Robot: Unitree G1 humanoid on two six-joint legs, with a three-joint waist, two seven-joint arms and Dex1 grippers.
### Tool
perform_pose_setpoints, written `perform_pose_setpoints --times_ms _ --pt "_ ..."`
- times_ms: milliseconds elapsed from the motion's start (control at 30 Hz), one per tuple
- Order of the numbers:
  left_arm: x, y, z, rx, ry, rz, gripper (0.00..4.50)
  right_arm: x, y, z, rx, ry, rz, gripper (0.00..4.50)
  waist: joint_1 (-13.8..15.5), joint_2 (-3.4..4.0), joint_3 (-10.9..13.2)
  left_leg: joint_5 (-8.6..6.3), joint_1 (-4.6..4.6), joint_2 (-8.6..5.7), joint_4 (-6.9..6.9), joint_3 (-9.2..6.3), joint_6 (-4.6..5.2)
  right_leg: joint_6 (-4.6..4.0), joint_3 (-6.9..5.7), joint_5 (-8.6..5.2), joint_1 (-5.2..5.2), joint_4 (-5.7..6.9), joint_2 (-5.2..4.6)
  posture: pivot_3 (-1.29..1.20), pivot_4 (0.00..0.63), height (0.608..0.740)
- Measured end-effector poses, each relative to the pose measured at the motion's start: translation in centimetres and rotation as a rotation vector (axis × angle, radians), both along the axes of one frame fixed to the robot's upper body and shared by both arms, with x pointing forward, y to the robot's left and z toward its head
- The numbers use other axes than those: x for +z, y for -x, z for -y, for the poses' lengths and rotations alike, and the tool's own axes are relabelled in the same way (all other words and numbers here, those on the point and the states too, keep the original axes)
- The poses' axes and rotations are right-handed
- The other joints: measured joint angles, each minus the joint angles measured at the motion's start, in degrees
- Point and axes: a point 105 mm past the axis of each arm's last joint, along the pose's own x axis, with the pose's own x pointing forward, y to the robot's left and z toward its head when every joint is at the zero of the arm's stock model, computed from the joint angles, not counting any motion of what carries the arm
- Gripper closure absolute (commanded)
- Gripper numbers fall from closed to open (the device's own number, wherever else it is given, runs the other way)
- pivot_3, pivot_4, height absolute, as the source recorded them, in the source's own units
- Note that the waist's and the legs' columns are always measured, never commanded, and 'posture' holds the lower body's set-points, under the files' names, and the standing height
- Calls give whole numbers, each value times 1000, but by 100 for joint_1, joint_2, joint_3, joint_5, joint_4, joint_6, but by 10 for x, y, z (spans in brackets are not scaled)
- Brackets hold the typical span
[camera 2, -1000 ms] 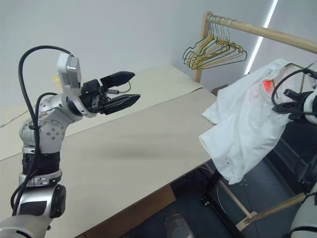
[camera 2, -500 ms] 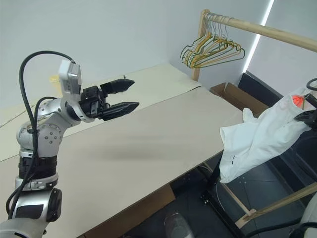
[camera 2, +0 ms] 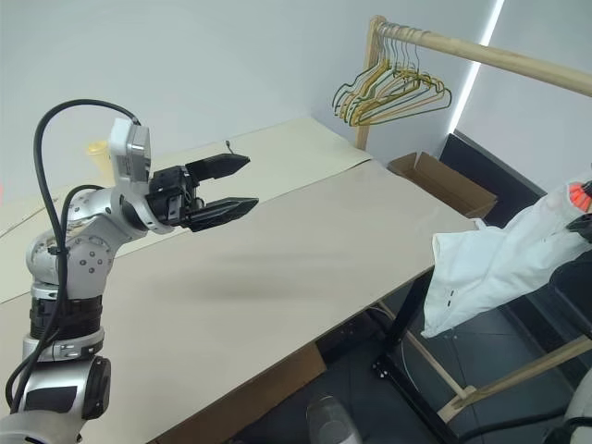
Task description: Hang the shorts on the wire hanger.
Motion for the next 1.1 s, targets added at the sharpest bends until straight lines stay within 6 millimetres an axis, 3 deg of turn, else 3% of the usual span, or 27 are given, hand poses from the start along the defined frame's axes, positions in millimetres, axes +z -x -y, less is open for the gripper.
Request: perform_pose_setpoints --times_ms 433,700,900,1100 --pt "0 1 0 -3 -5 -1 0 -3 1 5 -3 56 -33 22 -5 2 -1 -9 3 -1 -2 0 14 7 -2 8 16 -29 -4 -346 25 740" --pt "2 3 1 -7 -9 9 0 17 -5 17 -28 234 -8 22 -1 4 -2 -9 4 -1 -2 0 14 9 -1 8 17 -28 -5 -344 22 740" --pt "2 3 2 -13 -5 9 0 16 -4 24 -47 332 -34 22 7 6 -4 -9 4 -3 -2 0 15 9 1 10 17 -28 -7 -350 7 740" --pt "2 4 3 -19 -7 9 0 32 -1 39 -147 553 -37 22 12 26 -16 -9 6 -3 -2 0 16 11 3 11 17 -25 -9 -351 4 740"
